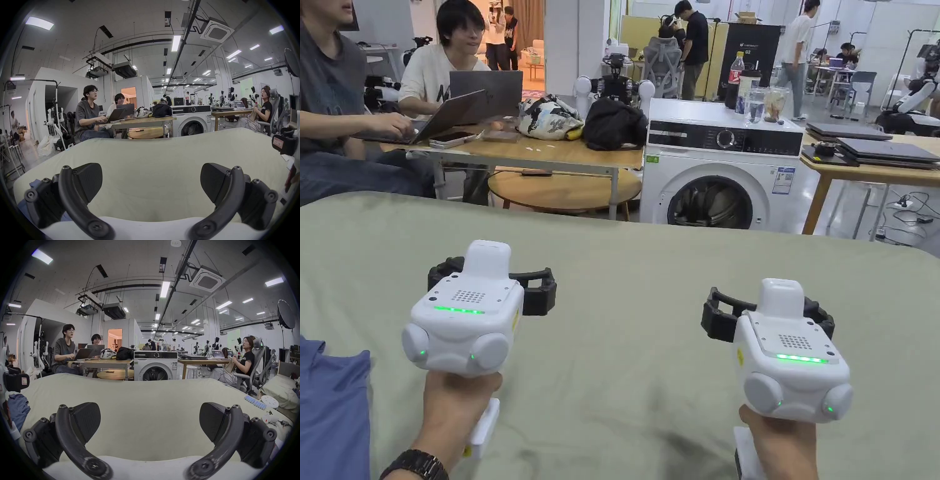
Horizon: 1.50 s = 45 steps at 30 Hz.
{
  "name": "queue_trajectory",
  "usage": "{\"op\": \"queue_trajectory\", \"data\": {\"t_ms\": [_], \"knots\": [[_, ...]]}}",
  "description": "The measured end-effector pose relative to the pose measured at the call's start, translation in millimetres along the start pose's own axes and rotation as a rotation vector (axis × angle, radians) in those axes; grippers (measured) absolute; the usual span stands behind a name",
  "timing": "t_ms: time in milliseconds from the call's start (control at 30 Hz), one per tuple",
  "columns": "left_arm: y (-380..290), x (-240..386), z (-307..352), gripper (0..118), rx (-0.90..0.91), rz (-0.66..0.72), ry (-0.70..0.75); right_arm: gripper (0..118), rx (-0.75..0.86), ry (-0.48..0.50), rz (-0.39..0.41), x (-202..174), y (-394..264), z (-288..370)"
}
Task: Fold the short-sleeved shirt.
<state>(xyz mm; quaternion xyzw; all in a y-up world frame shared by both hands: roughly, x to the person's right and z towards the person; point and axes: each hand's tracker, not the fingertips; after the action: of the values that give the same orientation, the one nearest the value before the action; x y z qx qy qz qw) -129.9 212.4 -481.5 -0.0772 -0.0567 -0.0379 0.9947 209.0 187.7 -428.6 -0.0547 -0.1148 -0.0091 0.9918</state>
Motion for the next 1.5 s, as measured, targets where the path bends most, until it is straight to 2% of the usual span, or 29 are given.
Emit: {"op": "queue_trajectory", "data": {"t_ms": [67, 200, 433, 567, 733, 933, 1100, 1367, 1500], "knots": [[-0.8, -2.0, -0.8, 118, -0.011, 0.035, 0.005, 118, 0.001, -0.006, 0.014, -1.2, 0.2, 0.4], [-2.4, -3.9, 1.8, 118, -0.011, 0.080, -0.006, 118, -0.039, 0.061, 0.021, -0.6, 1.1, 0.1], [-2.9, 1.1, 2.5, 118, -0.032, 0.076, -0.024, 118, -0.041, -0.001, -0.042, 4.3, -2.8, 5.0], [-4.5, 4.8, 2.3, 118, -0.022, 0.055, -0.008, 118, -0.018, -0.011, -0.021, 4.9, -4.4, 10.5], [-6.6, 4.5, 2.2, 118, 0.000, 0.057, 0.009, 118, -0.001, 0.000, 0.055, -0.3, -5.1, 12.5], [-9.2, 7.1, 3.7, 118, 0.010, 0.007, -0.010, 118, -0.006, 0.004, 0.027, 0.8, -5.5, 8.8], [-11.9, 7.9, 6.6, 118, 0.006, 0.024, -0.018, 118, 0.009, -0.019, 0.009, 2.0, -5.3, 12.0], [-12.9, 12.3, 11.4, 118, -0.011, 0.012, -0.036, 118, -0.023, -0.008, 0.050, 4.2, -7.9, 9.7], [-12.4, 12.8, 13.2, 118, -0.010, 0.025, -0.048, 118, 0.006, -0.009, 0.037, 2.9, -6.0, 17.1]]}}
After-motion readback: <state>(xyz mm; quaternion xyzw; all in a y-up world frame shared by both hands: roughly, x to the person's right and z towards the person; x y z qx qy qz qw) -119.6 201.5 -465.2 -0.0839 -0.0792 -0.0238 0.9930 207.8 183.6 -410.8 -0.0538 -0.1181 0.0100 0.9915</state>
